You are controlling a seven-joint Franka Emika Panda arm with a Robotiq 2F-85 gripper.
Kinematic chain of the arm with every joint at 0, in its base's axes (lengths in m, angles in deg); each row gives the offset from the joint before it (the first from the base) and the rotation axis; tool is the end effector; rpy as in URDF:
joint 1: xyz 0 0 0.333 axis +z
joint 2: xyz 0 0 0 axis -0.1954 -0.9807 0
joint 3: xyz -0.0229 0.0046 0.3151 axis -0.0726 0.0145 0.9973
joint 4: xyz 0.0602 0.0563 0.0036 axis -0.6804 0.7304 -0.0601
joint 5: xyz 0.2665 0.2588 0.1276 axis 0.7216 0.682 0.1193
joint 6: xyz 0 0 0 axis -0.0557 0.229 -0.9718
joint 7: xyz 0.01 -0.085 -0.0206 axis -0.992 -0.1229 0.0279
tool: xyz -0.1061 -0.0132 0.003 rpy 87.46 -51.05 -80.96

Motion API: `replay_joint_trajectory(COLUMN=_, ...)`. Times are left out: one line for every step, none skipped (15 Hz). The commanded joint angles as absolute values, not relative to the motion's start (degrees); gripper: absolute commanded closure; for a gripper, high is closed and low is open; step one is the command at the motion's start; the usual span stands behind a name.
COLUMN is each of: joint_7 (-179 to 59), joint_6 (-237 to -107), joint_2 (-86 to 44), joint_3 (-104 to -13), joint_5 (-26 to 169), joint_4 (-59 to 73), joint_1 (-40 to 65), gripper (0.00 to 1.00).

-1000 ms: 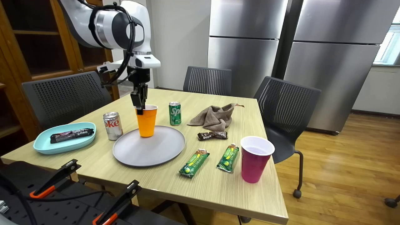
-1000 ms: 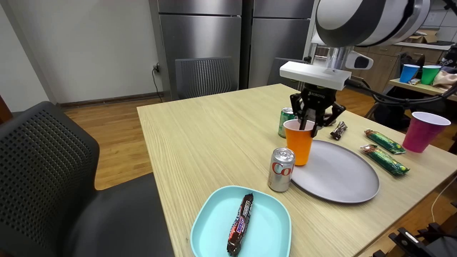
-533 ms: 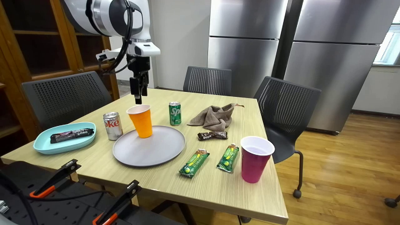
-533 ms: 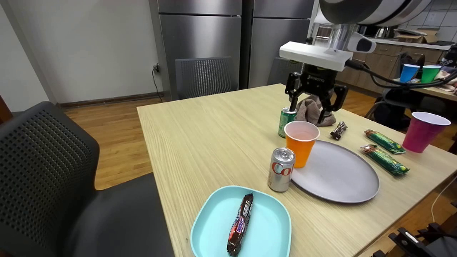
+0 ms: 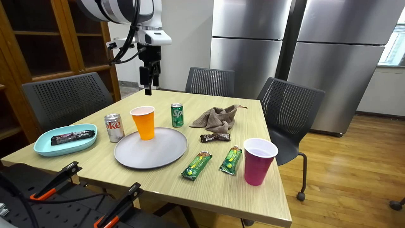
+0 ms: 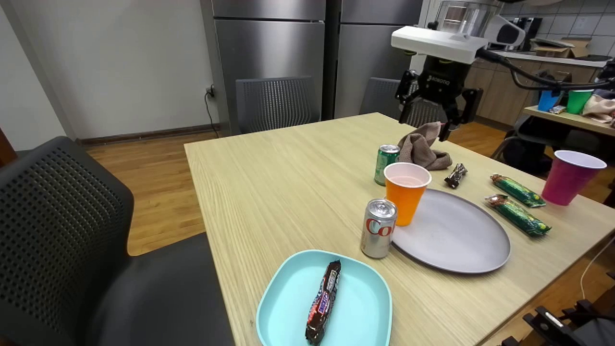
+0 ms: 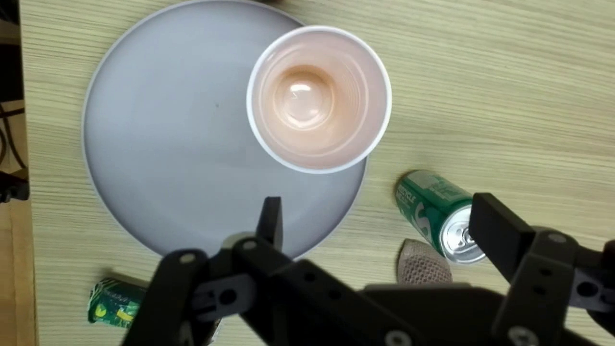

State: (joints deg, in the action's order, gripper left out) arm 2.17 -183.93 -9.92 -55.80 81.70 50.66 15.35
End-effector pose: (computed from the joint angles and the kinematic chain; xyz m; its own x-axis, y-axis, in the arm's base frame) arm 0.5112 0.0213 0.2885 0.3458 -0.9377 -0.0352 -0.9346 -0.3408 -0.1016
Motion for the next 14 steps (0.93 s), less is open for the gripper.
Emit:
replay_joint_trajectory(joint_7=-0.43, joint_6=-180.24, joint_2=-8.89, joint_3=-56.65, joint_5=84.16, joint_4=48.72, joint_1=12.62, gripper=0.00)
replay_joint_trajectory(joint_7=0.04, joint_6=-180.09, joint_2=-9.17, joint_3=-57.07, joint_5=83.65, joint_4=48.23, joint_1=12.24, gripper=0.00)
replay_joint_trajectory(joint_7=0.24, joint_6=-179.55, joint_2=-9.22, joint_3=-57.36, joint_5=82.98, joint_4=47.88, joint_1=11.95, gripper=0.00)
replay_joint_trajectory(joint_7=1.55, joint_6=-182.36, joint_2=-9.90, joint_3=-56.96, joint_5=82.43, joint_4=49.13, joint_1=12.58, gripper=0.00)
replay_joint_trajectory(joint_7=1.49, joint_6=-182.07, joint_2=-9.90, joint_3=-57.22, joint_5=82.44, joint_4=48.85, joint_1=12.21, gripper=0.00)
replay_joint_trajectory(joint_7=1.47, joint_6=-181.91, joint_2=-9.90, joint_3=-57.34, joint_5=82.44, joint_4=48.69, joint_1=12.02, gripper=0.00)
replay_joint_trajectory(joint_7=1.47, joint_6=-181.85, joint_2=-9.90, joint_3=-57.38, joint_5=82.44, joint_4=48.63, joint_1=12.00, gripper=0.00)
replay_joint_trajectory(joint_7=1.47, joint_6=-181.82, joint_2=-9.90, joint_3=-57.37, joint_5=82.44, joint_4=48.63, joint_1=12.02, gripper=0.00)
replay_joint_trajectory(joint_7=1.47, joint_6=-181.79, joint_2=-9.90, joint_3=-57.37, joint_5=82.44, joint_4=48.63, joint_1=12.02, gripper=0.00)
replay_joint_trajectory(joint_7=1.47, joint_6=-181.78, joint_2=-9.90, joint_3=-57.37, joint_5=82.44, joint_4=48.63, joint_1=12.02, gripper=0.00)
replay_joint_trajectory(joint_7=1.47, joint_6=-181.77, joint_2=-9.90, joint_3=-57.37, joint_5=82.44, joint_4=48.62, joint_1=12.02, gripper=0.00)
replay_joint_trajectory(joint_7=1.47, joint_6=-181.75, joint_2=-9.90, joint_3=-57.37, joint_5=82.44, joint_4=48.62, joint_1=12.02, gripper=0.00)
replay_joint_trajectory(joint_7=1.47, joint_6=-181.74, joint_2=-9.90, joint_3=-57.37, joint_5=82.44, joint_4=48.62, joint_1=12.02, gripper=0.00)
replay_joint_trajectory(joint_7=1.47, joint_6=-181.73, joint_2=-9.90, joint_3=-57.37, joint_5=82.44, joint_4=48.62, joint_1=12.02, gripper=0.00)
